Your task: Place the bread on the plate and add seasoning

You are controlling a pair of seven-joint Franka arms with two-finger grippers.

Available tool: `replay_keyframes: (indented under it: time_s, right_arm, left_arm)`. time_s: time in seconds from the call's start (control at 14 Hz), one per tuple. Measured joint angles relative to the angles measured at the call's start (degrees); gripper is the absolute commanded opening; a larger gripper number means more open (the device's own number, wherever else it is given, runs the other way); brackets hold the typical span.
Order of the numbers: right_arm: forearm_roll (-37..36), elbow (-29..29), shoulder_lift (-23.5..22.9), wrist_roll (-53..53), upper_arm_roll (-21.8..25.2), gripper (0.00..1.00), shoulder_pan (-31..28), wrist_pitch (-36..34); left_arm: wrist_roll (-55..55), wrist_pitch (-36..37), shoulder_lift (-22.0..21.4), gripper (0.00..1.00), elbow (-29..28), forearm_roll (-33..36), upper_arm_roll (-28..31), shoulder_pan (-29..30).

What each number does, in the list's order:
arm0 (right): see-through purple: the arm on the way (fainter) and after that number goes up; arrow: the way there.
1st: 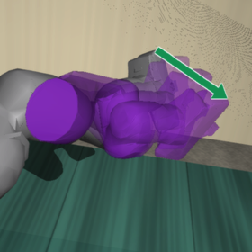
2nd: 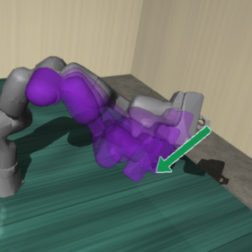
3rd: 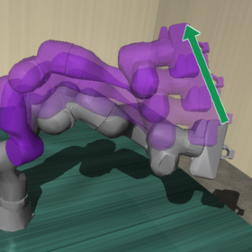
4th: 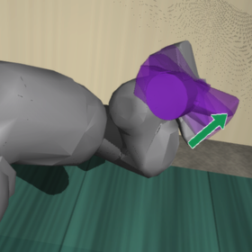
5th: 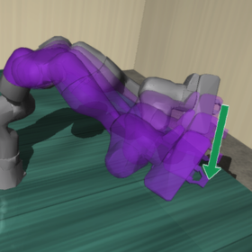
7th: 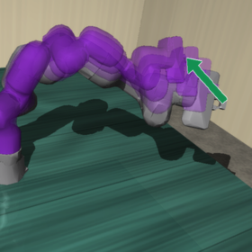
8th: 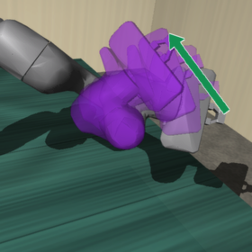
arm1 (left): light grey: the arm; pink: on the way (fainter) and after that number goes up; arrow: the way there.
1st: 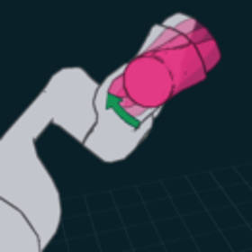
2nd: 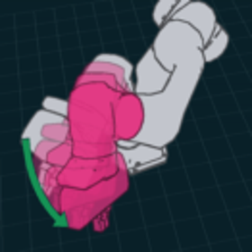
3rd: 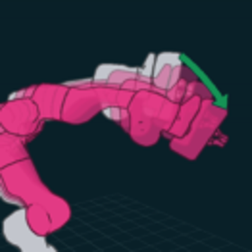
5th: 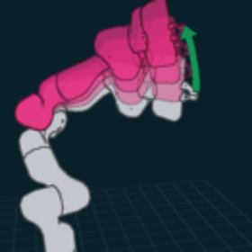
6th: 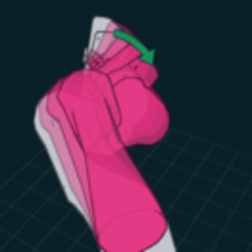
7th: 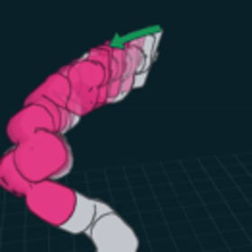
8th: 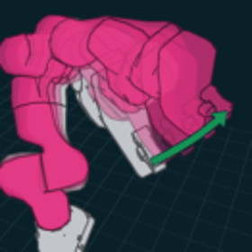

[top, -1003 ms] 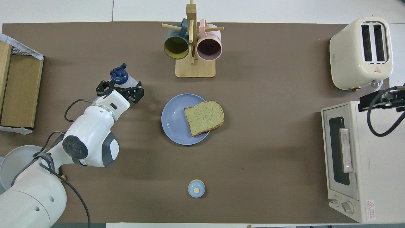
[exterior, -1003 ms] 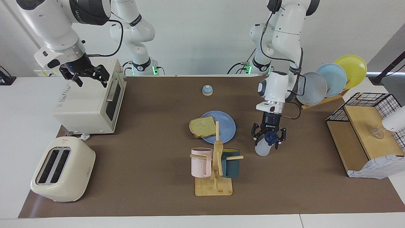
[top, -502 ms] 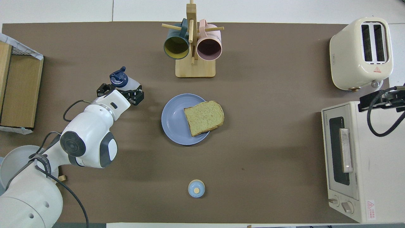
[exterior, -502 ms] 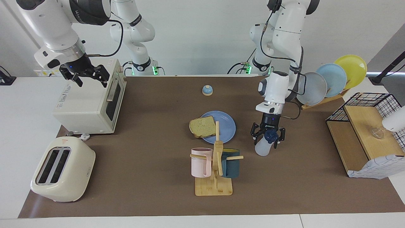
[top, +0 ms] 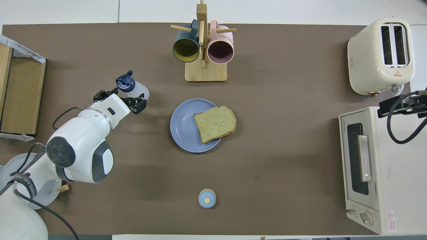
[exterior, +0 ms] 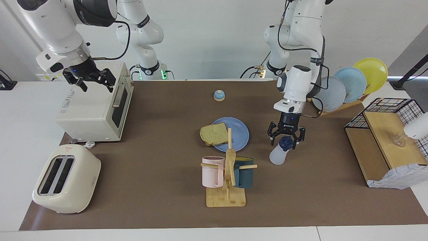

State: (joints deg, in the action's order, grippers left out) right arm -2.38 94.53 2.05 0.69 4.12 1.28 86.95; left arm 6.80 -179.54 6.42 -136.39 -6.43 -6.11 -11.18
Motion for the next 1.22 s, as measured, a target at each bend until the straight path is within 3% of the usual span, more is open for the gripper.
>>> replay_keyframes:
  time_s: [0.72,0.93,1.22]
  right_arm:
    - [0.0,0.0,0.0,0.0,0.0,1.0,0.0,0.0]
    - [0.0,0.0,0.0,0.0,0.0,1.0,0.0,0.0]
    - [0.0,0.0,0.0,0.0,0.0,1.0,0.0,0.0]
  left_arm:
    - [0.73,31.86,-19.08,1.0,1.81,0.01,0.27,1.86]
    - [0.72,46.3,-21.22,1.0,8.26,0.01,0.56,1.92]
    - [0.77,58.92,-21.51,1.0,15.62,0.1,0.71,3.93]
